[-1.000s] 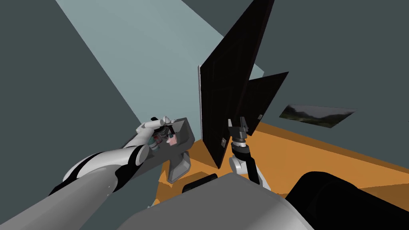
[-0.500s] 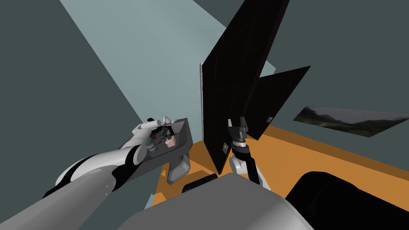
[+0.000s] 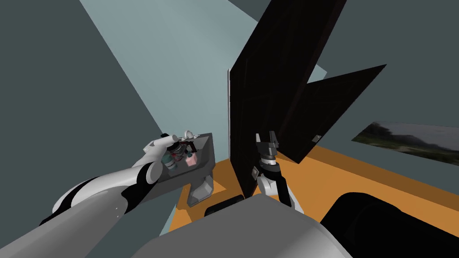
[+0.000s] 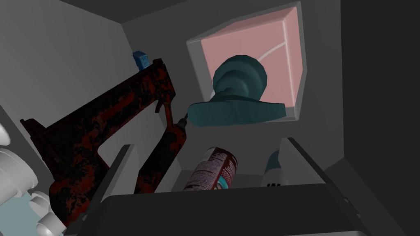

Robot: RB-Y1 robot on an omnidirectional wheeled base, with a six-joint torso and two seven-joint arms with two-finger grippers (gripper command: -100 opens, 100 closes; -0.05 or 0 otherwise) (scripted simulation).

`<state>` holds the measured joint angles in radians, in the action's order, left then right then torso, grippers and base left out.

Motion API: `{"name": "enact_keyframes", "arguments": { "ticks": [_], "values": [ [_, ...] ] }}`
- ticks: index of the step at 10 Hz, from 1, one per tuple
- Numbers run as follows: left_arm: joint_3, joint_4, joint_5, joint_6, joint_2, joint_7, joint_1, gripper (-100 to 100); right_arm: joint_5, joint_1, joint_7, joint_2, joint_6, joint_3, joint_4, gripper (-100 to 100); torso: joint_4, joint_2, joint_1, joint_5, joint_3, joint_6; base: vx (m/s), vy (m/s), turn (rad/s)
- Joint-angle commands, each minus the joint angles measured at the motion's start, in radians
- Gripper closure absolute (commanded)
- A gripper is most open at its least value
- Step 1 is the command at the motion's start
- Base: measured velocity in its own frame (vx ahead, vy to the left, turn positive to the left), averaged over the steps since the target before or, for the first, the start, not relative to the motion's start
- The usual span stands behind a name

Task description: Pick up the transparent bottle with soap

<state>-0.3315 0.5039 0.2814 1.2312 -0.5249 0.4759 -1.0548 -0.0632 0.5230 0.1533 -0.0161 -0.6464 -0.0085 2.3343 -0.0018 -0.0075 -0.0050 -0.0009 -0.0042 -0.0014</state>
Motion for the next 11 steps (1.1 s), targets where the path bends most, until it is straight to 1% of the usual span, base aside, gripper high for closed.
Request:
{"name": "enact_keyframes", "arguments": {
  "ticks": [1,2,3,4,5,6,7,8,9,10,11],
  "values": [
    [-0.029,0.015,-0.001,0.012,-0.003,0.05,0.015,-100,0.0,0.0,0.0,0.0,0.0,0.0,0.0,0,0.0,0.0,0.0,0.0,0.0,0.0,0.107,-0.135,0.202],
    [-0.029,0.015,-0.001,0.012,-0.003,0.078,0.015,-100,0.0,0.0,0.0,0.0,0.0,0.0,0.0,0,0.0,0.0,-0.001,0.0,0.0,0.002,0.034,-0.079,-0.021],
    [-0.076,0.004,-0.003,0.019,-0.015,0.106,0.02,-100,0.0,0.0,0.0,0.0,0.0,0.0,0.0,0,0.0,0.003,0.001,0.0,0.001,0.002,0.075,-0.138,0.287],
    [-0.082,0.004,-0.003,0.019,-0.015,0.132,0.02,-100,0.0,0.0,0.0,0.0,0.0,0.0,0.0,0,0.0,0.002,-0.001,0.0,0.001,0.0,0.096,-0.158,0.22],
    [-0.082,0.004,-0.003,0.019,-0.015,0.159,0.02,-100,0.0,0.0,0.0,0.0,0.0,0.0,0.0,0,0.0,0.001,-0.002,-0.001,0.0,0.002,0.047,-0.086,0.001],
    [-0.082,0.004,-0.003,0.019,-0.015,0.175,0.02,-100,0.0,0.0,0.0,0.0,0.0,0.0,0.0,0,0.0,0.002,0.001,0.0,0.001,0.002,0.007,-0.013,-0.035],
    [-0.131,-0.007,-0.005,0.027,-0.026,0.21,0.026,-100,0.0,-0.001,0.0,0.0,-0.001,0.0,0.001,0,0.0,0.004,0.004,0.0,0.002,0.002,0.071,-0.121,0.292],
    [-0.135,-0.007,-0.005,0.027,-0.026,0.237,0.026,-100,0.0,0.0,0.0,0.0,-0.001,0.0,0.001,0,0.0,0.001,-0.001,0.0,0.0,0.0,0.094,-0.169,0.255],
    [-0.135,-0.007,-0.005,0.027,-0.026,0.265,0.026,-100,0.0,0.0,0.0,0.0,-0.001,0.0,0.001,0,-0.001,-0.001,-0.004,-0.001,-0.001,0.002,0.043,-0.079,0.004],
    [-0.183,-0.018,-0.008,0.035,-0.038,0.293,0.031,-100,0.0,-0.001,0.0,0.0,-0.001,0.0,0.001,0,-0.001,0.0,-0.001,-0.001,0.0,0.003,0.069,-0.122,0.298],
    [-0.188,-0.018,-0.008,0.035,-0.038,0.323,0.031,-100,0.0,0.0,0.0,0.0,-0.001,0.0,0.001,0,-0.001,0.0,-0.002,-0.001,-0.001,0.0,0.077,-0.151,0.189]
  ]
}}
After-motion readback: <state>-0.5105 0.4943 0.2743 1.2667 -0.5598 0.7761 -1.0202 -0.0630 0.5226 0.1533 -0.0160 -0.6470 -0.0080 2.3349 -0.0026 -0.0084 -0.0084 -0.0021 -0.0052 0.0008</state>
